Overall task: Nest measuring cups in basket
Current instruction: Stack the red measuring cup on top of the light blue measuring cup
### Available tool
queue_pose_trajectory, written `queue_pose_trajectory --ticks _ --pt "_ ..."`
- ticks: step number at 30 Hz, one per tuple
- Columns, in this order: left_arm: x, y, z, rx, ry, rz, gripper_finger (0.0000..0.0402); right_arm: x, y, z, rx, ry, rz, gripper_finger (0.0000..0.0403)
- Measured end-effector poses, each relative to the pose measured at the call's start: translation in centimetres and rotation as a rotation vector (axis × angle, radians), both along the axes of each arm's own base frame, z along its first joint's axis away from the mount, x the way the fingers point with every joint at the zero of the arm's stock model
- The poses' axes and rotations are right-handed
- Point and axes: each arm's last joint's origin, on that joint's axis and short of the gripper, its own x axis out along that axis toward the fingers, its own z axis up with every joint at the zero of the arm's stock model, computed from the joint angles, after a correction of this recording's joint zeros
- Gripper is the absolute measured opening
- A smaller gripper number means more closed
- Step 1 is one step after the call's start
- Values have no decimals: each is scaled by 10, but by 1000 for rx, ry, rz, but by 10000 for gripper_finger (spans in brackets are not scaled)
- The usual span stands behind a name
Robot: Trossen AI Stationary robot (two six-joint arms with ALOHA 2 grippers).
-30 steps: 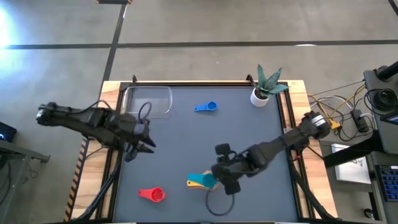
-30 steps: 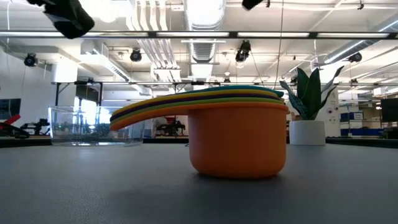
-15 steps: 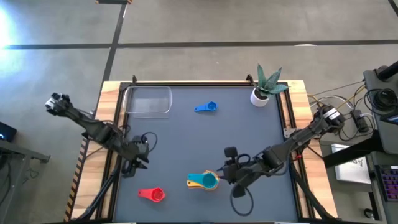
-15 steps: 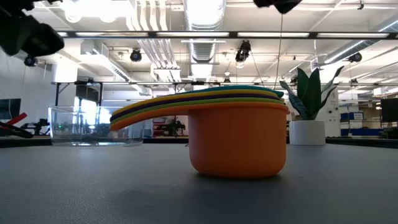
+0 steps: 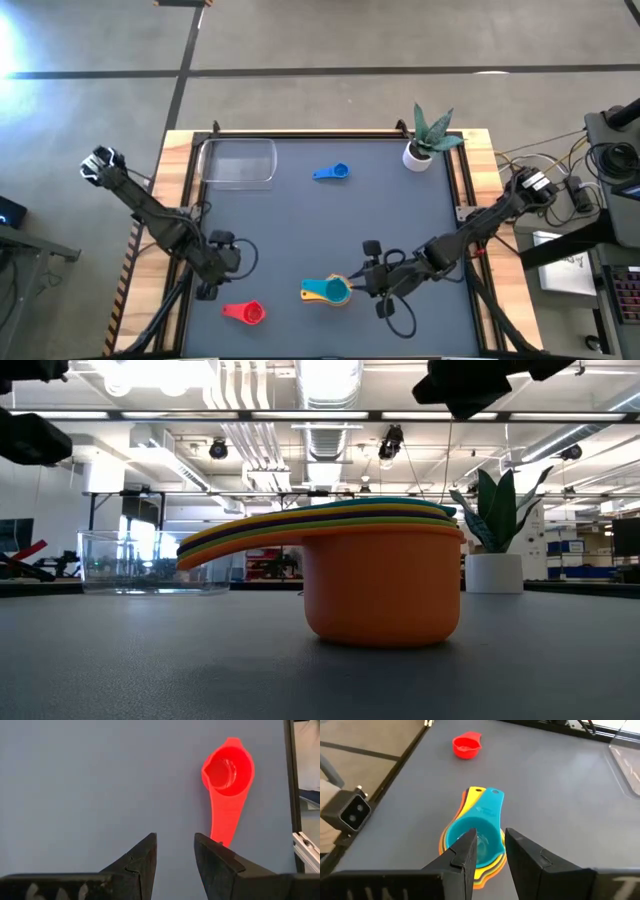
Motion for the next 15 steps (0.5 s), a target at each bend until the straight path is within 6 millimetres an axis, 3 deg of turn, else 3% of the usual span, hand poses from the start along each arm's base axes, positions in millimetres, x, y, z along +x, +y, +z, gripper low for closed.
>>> queue_pose_trajectory --ticks 15 --pt "-17 -14 -11 -61 74 97 127 -7 -4 -13 -42 -27 34 73"
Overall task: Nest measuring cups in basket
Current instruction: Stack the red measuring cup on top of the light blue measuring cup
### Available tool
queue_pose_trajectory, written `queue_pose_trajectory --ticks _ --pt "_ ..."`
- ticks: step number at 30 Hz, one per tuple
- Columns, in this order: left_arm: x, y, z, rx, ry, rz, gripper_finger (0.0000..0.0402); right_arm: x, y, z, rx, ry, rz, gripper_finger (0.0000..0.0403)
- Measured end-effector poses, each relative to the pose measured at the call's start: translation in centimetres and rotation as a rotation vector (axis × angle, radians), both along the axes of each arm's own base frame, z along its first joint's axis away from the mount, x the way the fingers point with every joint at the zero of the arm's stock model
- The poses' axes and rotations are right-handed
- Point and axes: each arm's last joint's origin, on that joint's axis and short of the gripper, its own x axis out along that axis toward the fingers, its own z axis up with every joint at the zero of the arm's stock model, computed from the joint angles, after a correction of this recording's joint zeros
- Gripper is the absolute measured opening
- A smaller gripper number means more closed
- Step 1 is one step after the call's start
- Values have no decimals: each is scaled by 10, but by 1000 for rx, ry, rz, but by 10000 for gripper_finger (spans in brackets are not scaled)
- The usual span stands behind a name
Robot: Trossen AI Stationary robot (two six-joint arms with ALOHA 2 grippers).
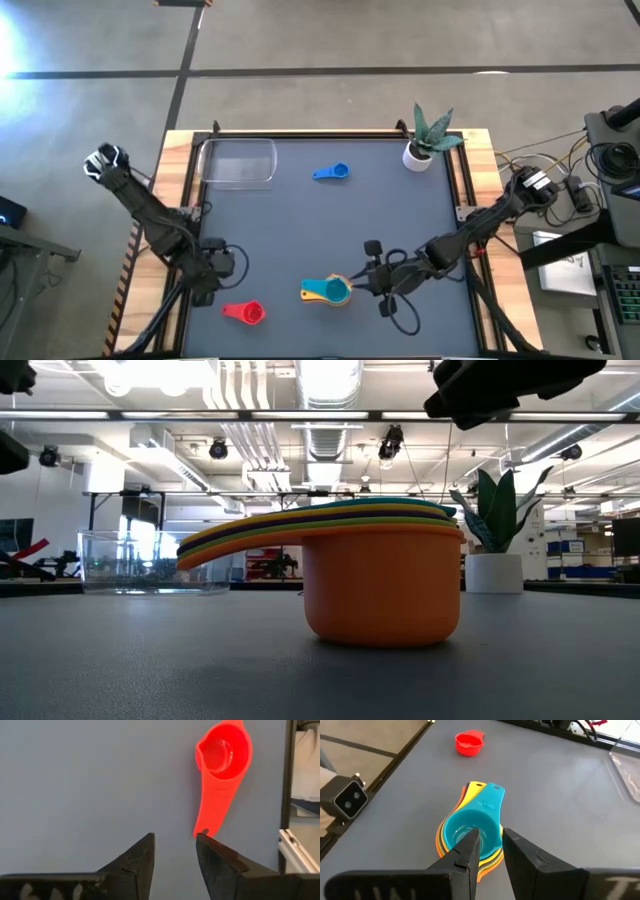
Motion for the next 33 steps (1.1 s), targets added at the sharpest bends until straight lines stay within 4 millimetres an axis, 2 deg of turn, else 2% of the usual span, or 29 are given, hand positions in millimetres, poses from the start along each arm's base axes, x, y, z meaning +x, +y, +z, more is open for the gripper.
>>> queue_pose_trajectory --ticks 11,18,26,33 --pt "-14 -19 -5 38 -46 57 200 -20 -7 4 37 -64 17 68" --pt "-2 -36 -27 99 -24 -5 222 -21 -8 1 76 -94 9 68" --pt "12 -58 -40 15 -75 -28 238 -22 -5 0 117 -82 -6 68" --pt "21 -74 -50 67 -35 -60 259 -23 -4 0 108 -89 -22 68"
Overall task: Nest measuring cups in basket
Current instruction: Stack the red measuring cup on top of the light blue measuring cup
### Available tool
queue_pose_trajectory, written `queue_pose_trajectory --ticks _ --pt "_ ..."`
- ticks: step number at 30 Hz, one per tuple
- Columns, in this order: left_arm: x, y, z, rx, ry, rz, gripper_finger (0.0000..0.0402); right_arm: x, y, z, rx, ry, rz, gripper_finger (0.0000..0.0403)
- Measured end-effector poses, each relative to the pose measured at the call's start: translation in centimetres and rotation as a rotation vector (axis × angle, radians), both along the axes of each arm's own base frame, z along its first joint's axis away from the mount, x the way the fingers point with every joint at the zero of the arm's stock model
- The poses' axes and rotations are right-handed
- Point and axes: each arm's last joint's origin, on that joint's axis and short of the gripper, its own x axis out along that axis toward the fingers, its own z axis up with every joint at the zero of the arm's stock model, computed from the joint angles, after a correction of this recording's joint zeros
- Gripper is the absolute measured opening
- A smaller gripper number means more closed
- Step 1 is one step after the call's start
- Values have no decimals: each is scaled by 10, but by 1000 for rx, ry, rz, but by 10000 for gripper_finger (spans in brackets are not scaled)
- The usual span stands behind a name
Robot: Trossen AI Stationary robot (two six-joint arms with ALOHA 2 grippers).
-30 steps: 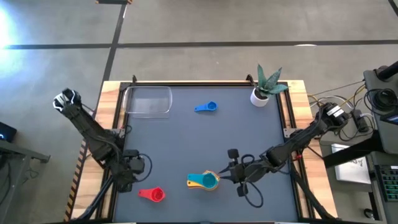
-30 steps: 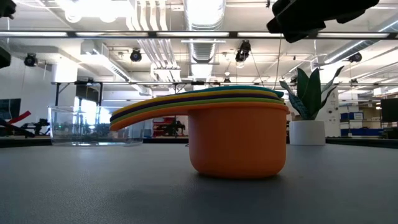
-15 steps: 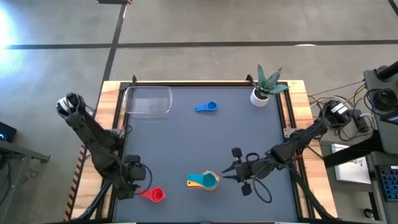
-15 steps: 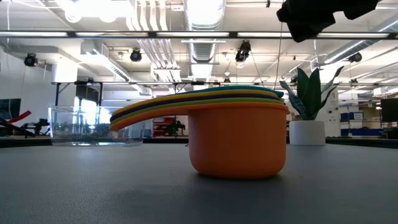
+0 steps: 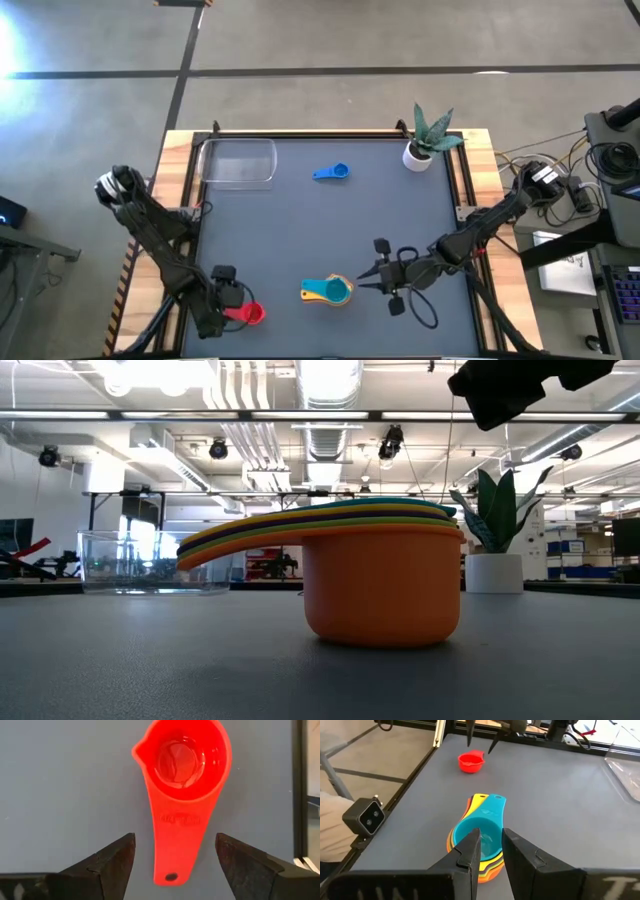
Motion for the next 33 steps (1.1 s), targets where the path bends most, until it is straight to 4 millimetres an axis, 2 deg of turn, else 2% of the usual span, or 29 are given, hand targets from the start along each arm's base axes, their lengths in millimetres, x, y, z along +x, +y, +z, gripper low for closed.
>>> queue_pose_trajectory --ticks 7,11,15,20,21,27,31,32,33 --pt "11 -17 -15 107 74 -23 288 0 0 0 0 0 -1 68" --pt "16 -23 -22 185 124 -32 282 0 0 0 5 1 -3 68" --pt "21 -25 -21 210 162 -44 236 0 0 0 5 1 -3 68" --pt "30 -17 -16 218 176 -18 126 0 0 0 4 2 -3 68" --pt "32 -16 -13 208 171 -8 117 0 0 0 4 2 -3 68" --pt "48 0 -1 174 137 61 117 -2 -1 0 -3 11 -2 68" --pt "62 9 16 171 62 78 114 -7 -5 5 -14 25 -9 68" --pt "65 11 21 167 43 74 109 -8 -6 7 -17 24 -21 68" --pt "70 12 26 166 20 66 82 -10 -7 8 -21 27 -28 68"
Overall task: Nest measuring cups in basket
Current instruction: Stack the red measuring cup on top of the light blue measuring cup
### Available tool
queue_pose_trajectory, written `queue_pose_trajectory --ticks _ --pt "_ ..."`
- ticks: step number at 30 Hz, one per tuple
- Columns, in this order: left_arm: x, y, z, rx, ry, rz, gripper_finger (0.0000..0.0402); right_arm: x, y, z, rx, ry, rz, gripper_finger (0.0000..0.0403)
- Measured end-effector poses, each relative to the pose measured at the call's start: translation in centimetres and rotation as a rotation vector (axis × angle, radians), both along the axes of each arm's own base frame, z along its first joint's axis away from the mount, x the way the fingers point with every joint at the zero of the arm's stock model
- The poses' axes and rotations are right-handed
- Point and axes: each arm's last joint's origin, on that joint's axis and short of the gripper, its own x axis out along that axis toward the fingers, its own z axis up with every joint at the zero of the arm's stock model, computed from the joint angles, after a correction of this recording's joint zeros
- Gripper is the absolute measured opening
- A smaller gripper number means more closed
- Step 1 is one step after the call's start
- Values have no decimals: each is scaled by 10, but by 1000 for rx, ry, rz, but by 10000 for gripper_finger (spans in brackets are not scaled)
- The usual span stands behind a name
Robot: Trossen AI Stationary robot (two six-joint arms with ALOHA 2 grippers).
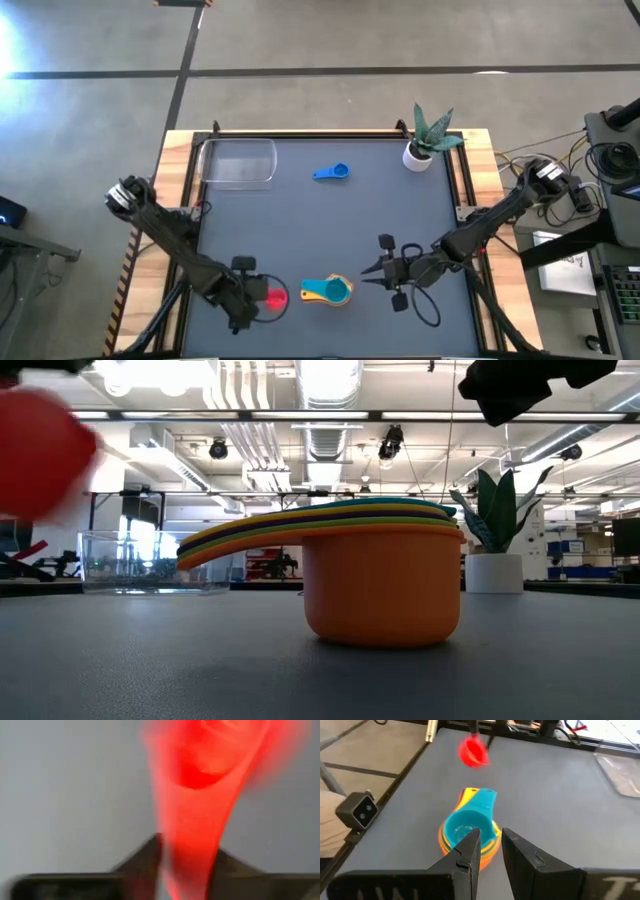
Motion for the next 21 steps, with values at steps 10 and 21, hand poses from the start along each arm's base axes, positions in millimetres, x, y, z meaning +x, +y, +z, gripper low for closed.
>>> queue_pose_trajectory --ticks 10,21 --pt "35 14 49 110 -140 -39 1 -19 -15 26 5 -34 -54 68" --pt "50 29 58 256 -226 -23 0 -30 -23 27 -6 -38 -77 68"
